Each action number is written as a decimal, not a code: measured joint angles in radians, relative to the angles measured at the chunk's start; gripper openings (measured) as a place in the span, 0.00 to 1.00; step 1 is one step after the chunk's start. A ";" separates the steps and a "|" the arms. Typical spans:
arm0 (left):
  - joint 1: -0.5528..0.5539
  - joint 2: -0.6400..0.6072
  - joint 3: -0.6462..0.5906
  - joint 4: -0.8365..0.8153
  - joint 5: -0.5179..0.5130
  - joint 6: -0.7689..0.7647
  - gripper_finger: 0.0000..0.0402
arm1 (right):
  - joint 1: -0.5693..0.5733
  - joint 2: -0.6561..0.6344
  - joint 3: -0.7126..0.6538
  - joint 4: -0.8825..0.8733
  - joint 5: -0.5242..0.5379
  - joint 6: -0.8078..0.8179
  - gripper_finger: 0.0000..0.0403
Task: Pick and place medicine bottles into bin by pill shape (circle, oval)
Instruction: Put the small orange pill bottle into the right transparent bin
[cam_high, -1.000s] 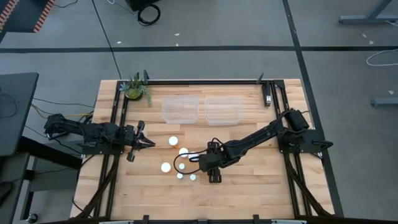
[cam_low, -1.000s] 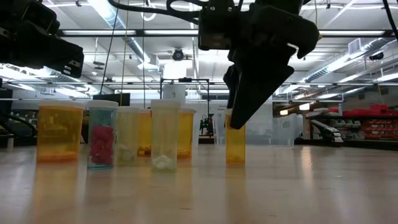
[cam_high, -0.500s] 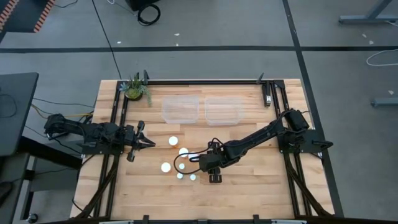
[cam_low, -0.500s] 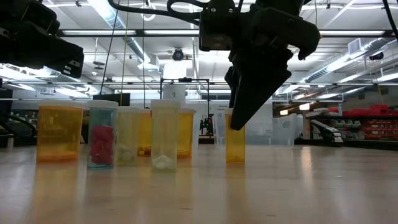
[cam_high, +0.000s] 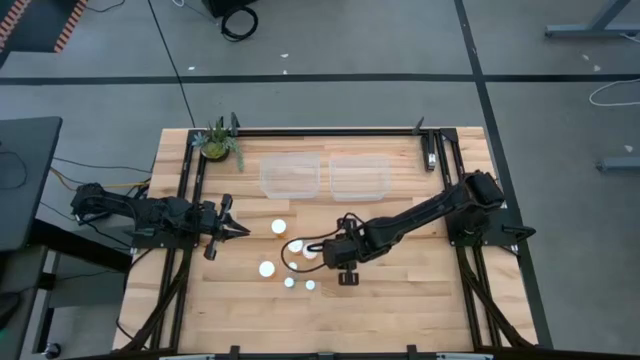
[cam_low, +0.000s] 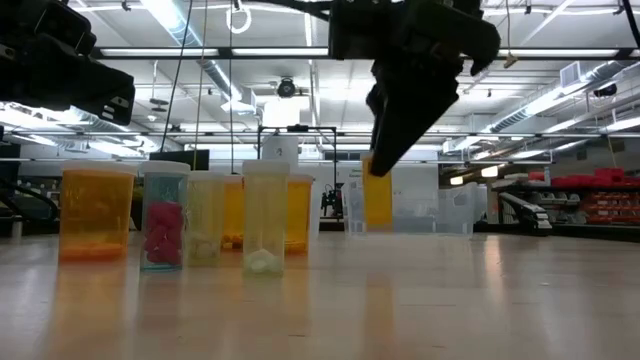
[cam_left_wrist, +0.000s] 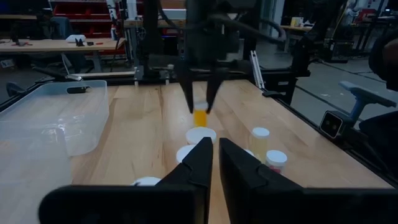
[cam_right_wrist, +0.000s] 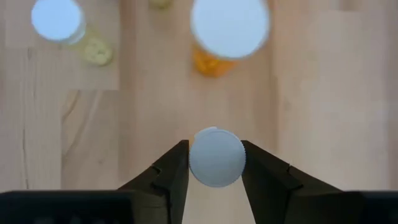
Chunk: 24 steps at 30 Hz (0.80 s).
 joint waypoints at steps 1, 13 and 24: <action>0.000 0.000 0.000 -0.002 0.000 0.000 0.10 | -0.003 -0.012 0.000 -0.012 0.013 0.000 0.36; 0.000 0.000 0.000 -0.001 0.000 0.000 0.08 | -0.087 -0.215 0.000 -0.129 0.198 -0.057 0.36; 0.000 0.000 0.000 0.000 0.000 0.000 0.10 | -0.296 -0.275 0.000 -0.148 0.189 -0.189 0.35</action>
